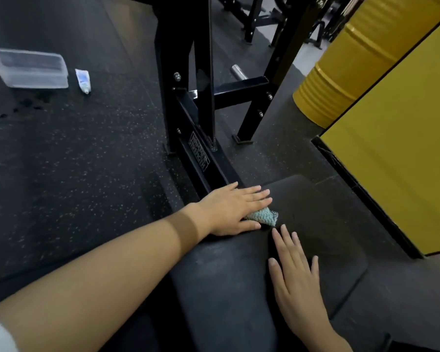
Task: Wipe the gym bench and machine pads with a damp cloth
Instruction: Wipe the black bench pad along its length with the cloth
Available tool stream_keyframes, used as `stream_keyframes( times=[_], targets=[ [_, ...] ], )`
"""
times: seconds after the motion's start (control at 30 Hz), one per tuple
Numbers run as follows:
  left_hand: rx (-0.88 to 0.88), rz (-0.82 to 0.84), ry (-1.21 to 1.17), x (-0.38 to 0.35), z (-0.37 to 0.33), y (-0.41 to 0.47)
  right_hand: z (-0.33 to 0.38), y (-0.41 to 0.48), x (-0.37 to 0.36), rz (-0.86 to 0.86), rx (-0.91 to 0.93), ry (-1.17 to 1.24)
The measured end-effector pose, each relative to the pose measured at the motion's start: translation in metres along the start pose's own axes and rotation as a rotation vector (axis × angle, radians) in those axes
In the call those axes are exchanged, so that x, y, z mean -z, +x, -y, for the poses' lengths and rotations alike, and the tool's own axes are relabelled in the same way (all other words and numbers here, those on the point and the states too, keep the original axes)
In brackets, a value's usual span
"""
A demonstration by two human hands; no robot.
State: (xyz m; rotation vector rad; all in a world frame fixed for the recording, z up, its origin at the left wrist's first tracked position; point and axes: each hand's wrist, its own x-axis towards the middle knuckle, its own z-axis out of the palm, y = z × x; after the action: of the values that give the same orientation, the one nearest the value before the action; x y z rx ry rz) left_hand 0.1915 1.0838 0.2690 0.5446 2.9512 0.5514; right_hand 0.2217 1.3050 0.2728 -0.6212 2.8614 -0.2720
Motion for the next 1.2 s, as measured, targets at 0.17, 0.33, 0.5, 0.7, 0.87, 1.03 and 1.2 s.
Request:
stream_keyframes(
  times=[0.17, 0.33, 0.5, 0.7, 0.87, 1.03, 1.2],
  targets=[
    [0.058, -0.006, 0.007, -0.001, -0.002, -0.03, 0.004, -0.001, -0.007, -0.065, 0.009, -0.005],
    [0.105, -0.019, -0.014, -0.002, -0.004, -0.032, 0.007, -0.003, -0.011, -0.104, 0.034, -0.055],
    [0.2, -0.016, 0.02, -0.004, -0.016, -0.041, 0.006, -0.003, -0.012, -0.115, 0.049, -0.058],
    [0.245, 0.013, 0.111, -0.009, -0.028, -0.063, 0.008, -0.003, -0.008, -0.074, 0.046, -0.038],
    [0.205, 0.011, 0.08, -0.01, -0.022, -0.061, 0.013, 0.001, -0.003, -0.035, 0.034, 0.028],
    [0.158, -0.001, -0.015, -0.003, -0.001, -0.042, 0.019, 0.005, -0.011, -0.077, 0.03, -0.008],
    [0.142, 0.018, -0.299, 0.003, 0.02, 0.006, 0.022, 0.005, -0.014, -0.113, 0.02, -0.041]
  ],
)
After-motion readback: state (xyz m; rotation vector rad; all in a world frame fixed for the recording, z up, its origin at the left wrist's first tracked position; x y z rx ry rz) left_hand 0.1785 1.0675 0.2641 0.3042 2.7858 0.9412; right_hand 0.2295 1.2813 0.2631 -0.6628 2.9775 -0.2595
